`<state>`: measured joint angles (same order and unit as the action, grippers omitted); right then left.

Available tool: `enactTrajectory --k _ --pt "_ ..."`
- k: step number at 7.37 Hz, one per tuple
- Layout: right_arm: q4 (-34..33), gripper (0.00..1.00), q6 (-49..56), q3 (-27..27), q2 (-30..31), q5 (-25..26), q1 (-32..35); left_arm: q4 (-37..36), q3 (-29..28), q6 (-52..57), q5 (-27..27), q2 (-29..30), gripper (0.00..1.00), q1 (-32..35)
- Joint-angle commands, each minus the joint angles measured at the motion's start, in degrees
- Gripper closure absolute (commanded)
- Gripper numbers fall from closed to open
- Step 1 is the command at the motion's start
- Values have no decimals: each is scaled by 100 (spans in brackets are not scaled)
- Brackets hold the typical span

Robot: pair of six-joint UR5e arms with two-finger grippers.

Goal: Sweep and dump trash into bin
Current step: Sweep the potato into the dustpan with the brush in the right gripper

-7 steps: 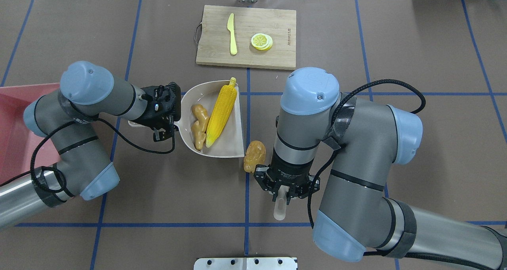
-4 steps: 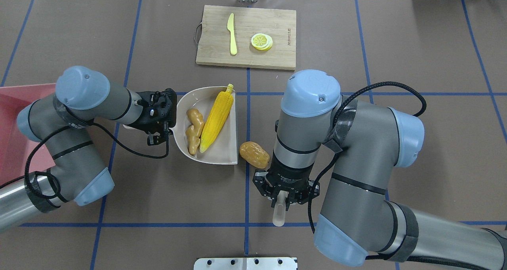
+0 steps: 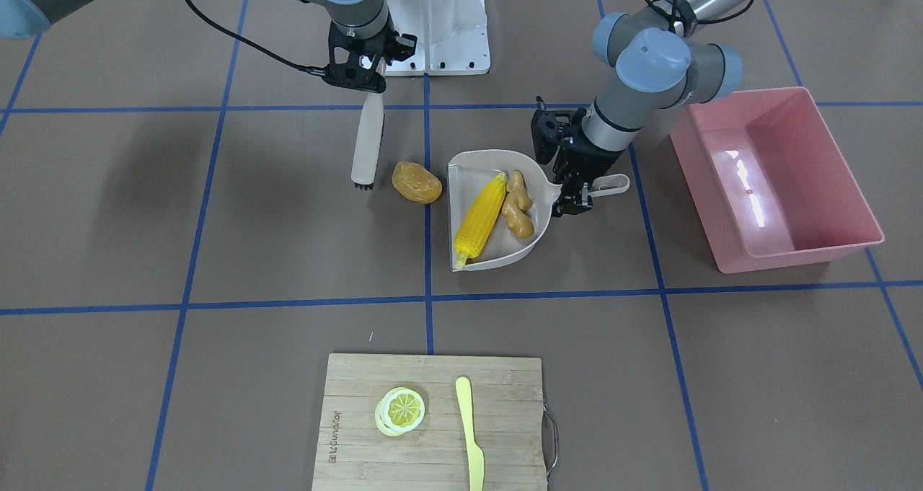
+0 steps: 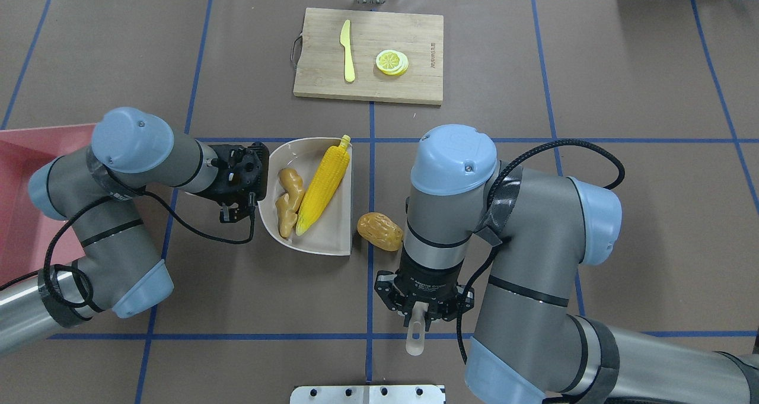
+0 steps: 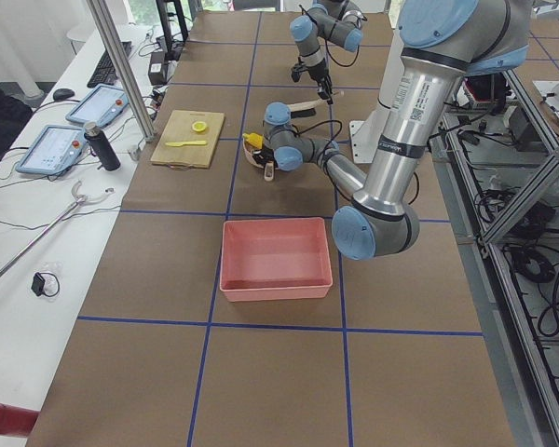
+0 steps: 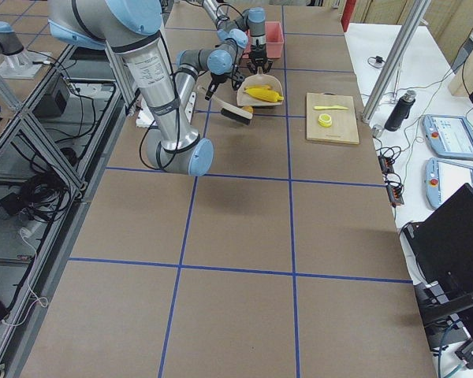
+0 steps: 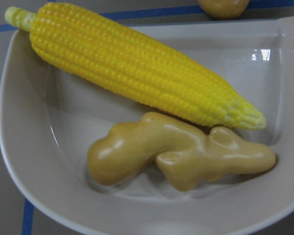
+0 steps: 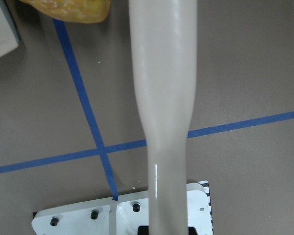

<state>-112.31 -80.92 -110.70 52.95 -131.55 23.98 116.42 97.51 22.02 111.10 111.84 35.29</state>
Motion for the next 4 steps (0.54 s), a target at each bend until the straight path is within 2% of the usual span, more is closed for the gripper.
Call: enactTrajectory --k 1,3,4 --pt "444 100 -150 311 -39 50 -104 -172 -4 -13 -150 40 100 -145" --pt "894 100 -274 1012 -397 50 -113 -190 13 -13 -150 40 100 -154" --pt "895 100 -397 1085 -591 50 -113 -260 22 -22 -150 49 100 -163"
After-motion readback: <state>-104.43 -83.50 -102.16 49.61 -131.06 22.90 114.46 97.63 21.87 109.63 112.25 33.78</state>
